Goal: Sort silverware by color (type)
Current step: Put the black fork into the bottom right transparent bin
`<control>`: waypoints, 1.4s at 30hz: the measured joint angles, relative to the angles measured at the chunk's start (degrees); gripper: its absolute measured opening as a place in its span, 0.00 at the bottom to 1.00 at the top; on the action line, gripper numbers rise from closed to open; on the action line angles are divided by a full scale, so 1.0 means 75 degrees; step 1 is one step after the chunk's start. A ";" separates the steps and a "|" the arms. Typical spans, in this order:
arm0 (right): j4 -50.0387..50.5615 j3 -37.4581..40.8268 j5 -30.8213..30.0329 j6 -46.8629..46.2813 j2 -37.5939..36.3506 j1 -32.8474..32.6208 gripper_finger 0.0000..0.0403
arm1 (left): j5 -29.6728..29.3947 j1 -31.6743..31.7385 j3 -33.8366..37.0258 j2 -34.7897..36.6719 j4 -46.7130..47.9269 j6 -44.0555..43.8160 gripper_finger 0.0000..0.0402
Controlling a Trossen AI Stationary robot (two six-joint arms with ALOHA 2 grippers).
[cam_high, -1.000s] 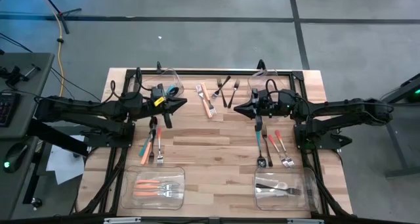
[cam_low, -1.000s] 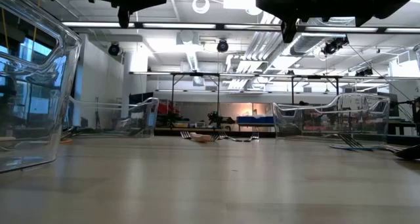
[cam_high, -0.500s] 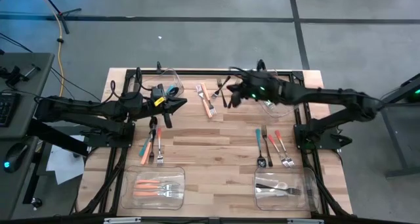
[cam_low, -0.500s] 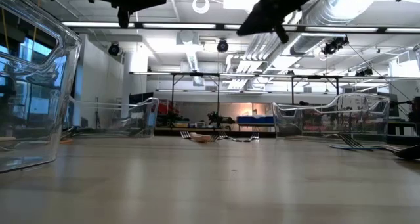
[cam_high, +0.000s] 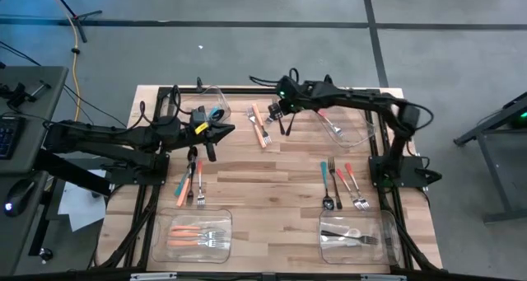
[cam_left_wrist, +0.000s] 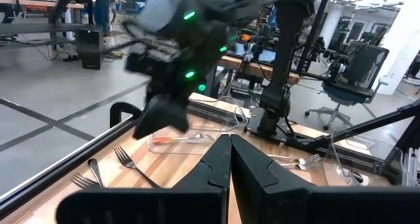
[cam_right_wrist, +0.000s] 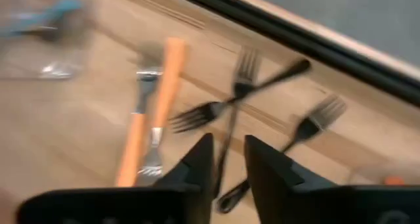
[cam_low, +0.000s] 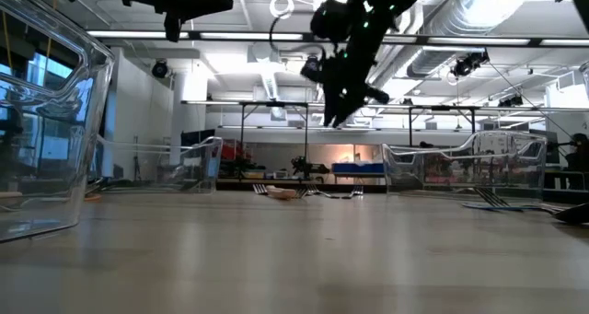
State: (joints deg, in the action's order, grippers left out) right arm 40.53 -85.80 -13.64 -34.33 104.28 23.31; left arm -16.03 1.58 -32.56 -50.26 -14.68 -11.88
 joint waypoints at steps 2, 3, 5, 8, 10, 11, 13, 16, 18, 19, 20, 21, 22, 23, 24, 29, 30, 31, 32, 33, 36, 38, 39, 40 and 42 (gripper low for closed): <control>0.0380 -0.0276 -0.0138 -0.0486 0.0377 0.0156 0.25 | 0.0038 0.0000 0.0000 0.0000 0.0003 0.0001 0.00; 0.0571 -0.0381 -0.0147 -0.0707 0.0548 0.0233 0.28 | 0.0102 0.0000 0.0000 0.0000 0.0003 0.0003 0.00; 0.0834 -0.0554 -0.0104 -0.0965 0.0904 0.0378 0.33 | 0.0151 0.0000 0.0000 0.0000 0.0003 0.0002 0.00; 0.1032 -0.0703 0.0104 -0.1058 0.1264 0.0554 0.35 | 0.0152 0.0000 0.0000 0.0000 0.0006 0.0006 0.00; 0.1135 -0.0721 0.0347 -0.1206 0.1443 0.0616 0.36 | 0.0152 0.0000 0.0000 0.0000 0.0006 0.0006 0.00; 0.1215 -0.0716 0.0441 -0.1255 0.1519 0.0631 0.36 | 0.0152 0.0000 0.0000 0.0000 0.0006 0.0006 0.00; 0.1323 -0.0706 0.0491 -0.1390 0.1643 0.0638 0.36 | 0.0152 0.0000 0.0000 0.0000 0.0009 0.0006 0.00; 0.1448 -0.0706 0.0561 -0.1449 0.1717 0.0562 0.36 | 0.0152 0.0000 0.0000 0.0000 0.0015 0.0009 0.00; 0.1469 -0.0706 0.0557 -0.1451 0.1727 0.0485 0.36 | 0.0152 0.0000 0.0000 0.0000 0.0017 0.0012 0.00; 0.1463 -0.0706 0.0555 -0.1452 0.1727 0.0438 0.36 | 0.0152 0.0000 0.0000 0.0000 0.0017 0.0012 0.00; 0.1461 -0.0706 0.0541 -0.1485 0.1727 0.0398 0.36 | 0.0152 0.0000 0.0000 0.0000 0.0020 0.0012 0.00; 0.1481 -0.0706 0.0467 -0.1606 0.1727 0.0362 0.36 | 0.0152 0.0000 0.0000 0.0000 0.0020 0.0012 0.00; 0.1524 -0.0706 0.0389 -0.1664 0.1727 0.0318 0.36 | 0.0152 0.0000 0.0000 0.0000 0.0020 0.0012 0.00; 0.1548 -0.0706 0.0341 -0.1777 0.1730 0.0283 0.36 | 0.0152 0.0000 0.0000 0.0000 0.0020 0.0012 0.00; 0.1536 -0.0706 0.0282 -0.1841 0.1754 0.0252 0.36 | 0.0152 0.0000 0.0000 0.0000 0.0020 0.0012 0.00; 0.1542 -0.0703 0.0223 -0.2293 0.2001 0.0219 0.36 | 0.0152 0.0000 0.0000 0.0000 0.0023 0.0012 0.00; 0.1539 -0.0703 0.0226 -0.2398 0.2044 0.0222 0.36 | 0.0152 0.0000 0.0000 0.0000 0.0020 0.0009 0.00; 0.1541 -0.0700 0.0248 -0.2486 0.2082 0.0217 0.36 | 0.0152 0.0000 0.0000 0.0000 0.0020 0.0009 0.00; 0.1537 -0.0700 0.0245 -0.2593 0.2109 0.0190 0.36 | 0.0152 0.0000 0.0000 0.0000 0.0020 0.0009 0.00; 0.1533 -0.0700 0.0207 -0.2647 0.2116 0.0171 0.36 | 0.0152 0.0000 0.0000 0.0000 0.0019 0.0009 0.00; 0.1524 -0.0700 -0.0225 -0.2867 0.2117 0.0065 0.36 | 0.0149 0.0000 0.0000 0.0000 0.0005 0.0009 0.00; 0.1520 -0.0700 -0.0324 -0.2994 0.2117 0.0016 0.36 | 0.0149 0.0000 0.0000 0.0000 -0.0009 0.0012 0.00; 0.1498 -0.0700 -0.0305 -0.3013 0.2117 0.0003 0.36 | 0.0149 0.0000 0.0000 0.0000 -0.0009 0.0012 0.00; 0.1478 -0.0700 -0.0293 -0.3025 0.2117 -0.0026 0.36 | 0.0149 0.0000 0.0000 0.0000 -0.0009 0.0012 0.00; 0.1481 -0.0700 -0.0332 -0.3064 0.2117 -0.0102 0.36 | 0.0149 0.0000 0.0000 0.0000 -0.0009 0.0083 0.00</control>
State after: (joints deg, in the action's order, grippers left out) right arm 51.64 -91.05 -16.13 -57.31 120.16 22.54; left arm -14.92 1.58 -32.56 -50.26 -14.74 -11.26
